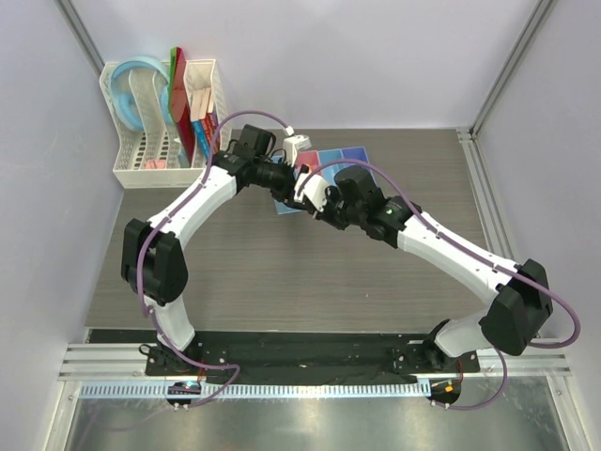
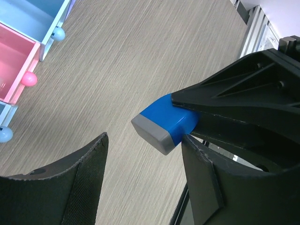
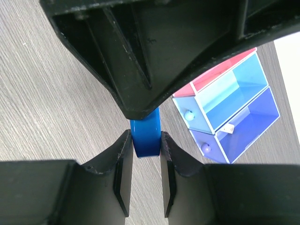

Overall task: Sort the stationery into containers
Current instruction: Place the stapler in the storage box.

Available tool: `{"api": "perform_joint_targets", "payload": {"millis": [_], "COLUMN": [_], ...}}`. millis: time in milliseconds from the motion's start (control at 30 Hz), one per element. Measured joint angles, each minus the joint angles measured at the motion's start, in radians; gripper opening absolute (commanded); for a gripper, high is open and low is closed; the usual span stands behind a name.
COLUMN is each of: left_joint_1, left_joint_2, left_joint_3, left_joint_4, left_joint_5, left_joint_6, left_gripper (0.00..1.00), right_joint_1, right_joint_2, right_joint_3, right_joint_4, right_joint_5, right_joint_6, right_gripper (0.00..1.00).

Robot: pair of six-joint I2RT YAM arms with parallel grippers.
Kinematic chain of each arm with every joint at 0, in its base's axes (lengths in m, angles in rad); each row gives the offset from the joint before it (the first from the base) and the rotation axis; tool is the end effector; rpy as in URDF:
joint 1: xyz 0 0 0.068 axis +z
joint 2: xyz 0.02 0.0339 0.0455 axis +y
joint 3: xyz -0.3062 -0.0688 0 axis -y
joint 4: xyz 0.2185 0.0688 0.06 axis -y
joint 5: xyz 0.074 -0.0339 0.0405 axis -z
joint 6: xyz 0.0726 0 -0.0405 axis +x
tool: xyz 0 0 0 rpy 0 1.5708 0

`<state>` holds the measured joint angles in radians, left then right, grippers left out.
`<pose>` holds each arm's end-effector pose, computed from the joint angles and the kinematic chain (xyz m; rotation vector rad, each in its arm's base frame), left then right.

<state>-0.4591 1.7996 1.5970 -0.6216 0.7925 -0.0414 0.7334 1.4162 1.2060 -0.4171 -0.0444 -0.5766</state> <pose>0.3361 -0.2238 0.3348 0.8657 2.2235 -1.1828 0.2339 0.2151 0.3431 -1.3603 1.7300 0.1366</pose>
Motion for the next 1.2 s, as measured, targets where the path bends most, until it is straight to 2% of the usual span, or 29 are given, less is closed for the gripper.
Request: {"api": "perform_joint_targets", "payload": {"millis": [933,1200], "left_joint_1": [0.002,0.005], "left_joint_2": [0.025,0.026], "left_joint_3": [0.000,0.000], "left_joint_4": [-0.021,-0.027], "left_joint_5": [-0.042,-0.074], "left_joint_6": [0.020,0.024], "left_gripper": [0.64,0.66], "right_joint_1": [0.007,0.024], "right_joint_2": [-0.062,-0.058], "right_joint_3": [0.021,0.043], "right_joint_4": [-0.069,-0.030], "right_joint_5": [-0.011,0.013], "right_joint_6": [0.026,0.025], "right_gripper": [0.01,0.01]}}
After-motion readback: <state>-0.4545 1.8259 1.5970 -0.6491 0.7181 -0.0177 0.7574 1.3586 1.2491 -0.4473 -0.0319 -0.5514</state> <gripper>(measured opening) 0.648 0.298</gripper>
